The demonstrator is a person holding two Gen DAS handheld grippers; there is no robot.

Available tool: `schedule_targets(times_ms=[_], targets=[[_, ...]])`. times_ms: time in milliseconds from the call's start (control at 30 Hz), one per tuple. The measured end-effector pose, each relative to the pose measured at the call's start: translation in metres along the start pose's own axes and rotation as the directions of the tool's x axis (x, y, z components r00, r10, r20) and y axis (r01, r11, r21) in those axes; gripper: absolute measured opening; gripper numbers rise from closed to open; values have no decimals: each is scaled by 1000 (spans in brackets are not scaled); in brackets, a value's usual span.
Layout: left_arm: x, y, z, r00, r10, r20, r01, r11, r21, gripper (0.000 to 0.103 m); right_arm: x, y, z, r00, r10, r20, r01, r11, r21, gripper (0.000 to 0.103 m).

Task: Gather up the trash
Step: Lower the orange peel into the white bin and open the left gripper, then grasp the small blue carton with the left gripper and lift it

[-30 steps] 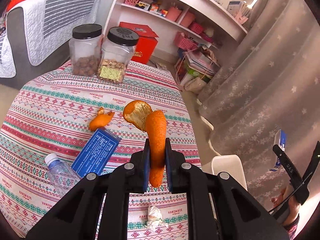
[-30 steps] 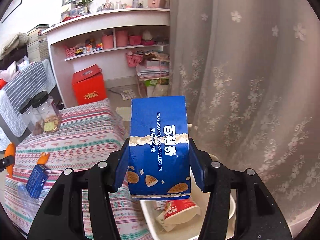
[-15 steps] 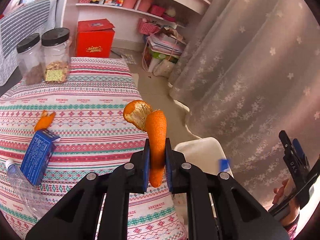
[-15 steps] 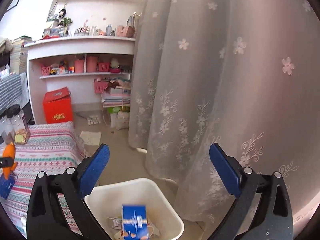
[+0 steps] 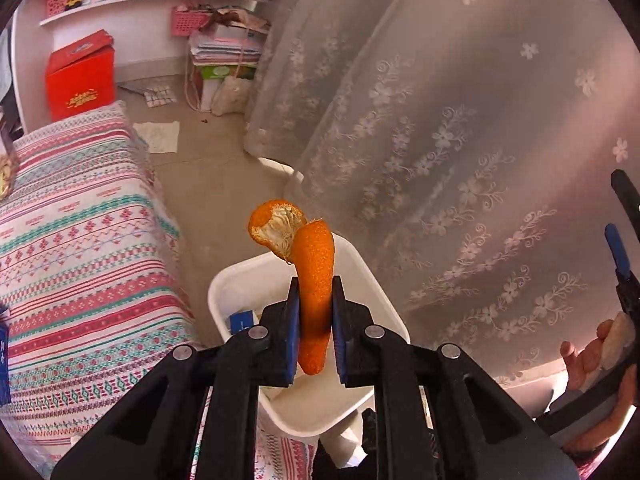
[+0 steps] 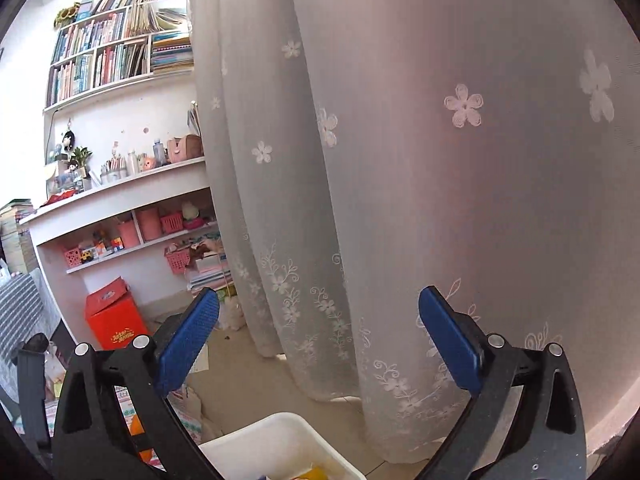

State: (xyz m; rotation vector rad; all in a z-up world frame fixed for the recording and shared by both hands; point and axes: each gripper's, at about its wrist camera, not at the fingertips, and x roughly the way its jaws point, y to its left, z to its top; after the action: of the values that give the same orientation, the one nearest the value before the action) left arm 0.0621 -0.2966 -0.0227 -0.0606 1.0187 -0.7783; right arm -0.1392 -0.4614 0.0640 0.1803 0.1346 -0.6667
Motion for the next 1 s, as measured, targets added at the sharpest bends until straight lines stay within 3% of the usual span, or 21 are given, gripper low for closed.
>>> schedule_targets(times_ms=[133, 167, 200, 267, 467, 633, 800, 933, 1000], targets=[[14, -19, 5, 998, -48, -34, 50, 998, 34, 18, -2, 1, 1, 1000, 7, 22, -7, 1000, -12, 96], [15, -20, 6, 998, -58, -35, 59, 998, 34, 31, 1, 2, 1, 1000, 13, 11, -13, 1000, -8, 96], [16, -21, 7, 998, -61, -31, 62, 998, 28, 52, 3, 2, 1, 1000, 18, 1, -18, 1000, -4, 96], [13, -18, 8, 999, -53, -7, 53, 999, 11, 61, 7, 4, -1, 999, 28, -23, -28, 1000, 2, 96], [-4, 5, 5, 1000, 8, 6, -8, 1000, -26, 64, 8, 23, -5, 995, 81, -53, -81, 997, 1, 96], [-60, 47, -4, 991, 123, 53, -121, 992, -35, 64, 3, 43, -2, 985, 165, -49, -163, 985, 51, 96], [-148, 96, -12, 954, 268, 139, -256, 962, -93, 68, -9, 66, 2, 956, 292, -21, -288, 951, 108, 96], [-211, 123, -28, 920, 328, 214, -290, 938, -190, 76, -15, 97, -3, 923, 382, -46, -376, 920, 108, 96], [-227, 133, -39, 913, 336, 231, -284, 930, -232, 78, -17, 118, -8, 905, 418, -81, -413, 908, 78, 96]])
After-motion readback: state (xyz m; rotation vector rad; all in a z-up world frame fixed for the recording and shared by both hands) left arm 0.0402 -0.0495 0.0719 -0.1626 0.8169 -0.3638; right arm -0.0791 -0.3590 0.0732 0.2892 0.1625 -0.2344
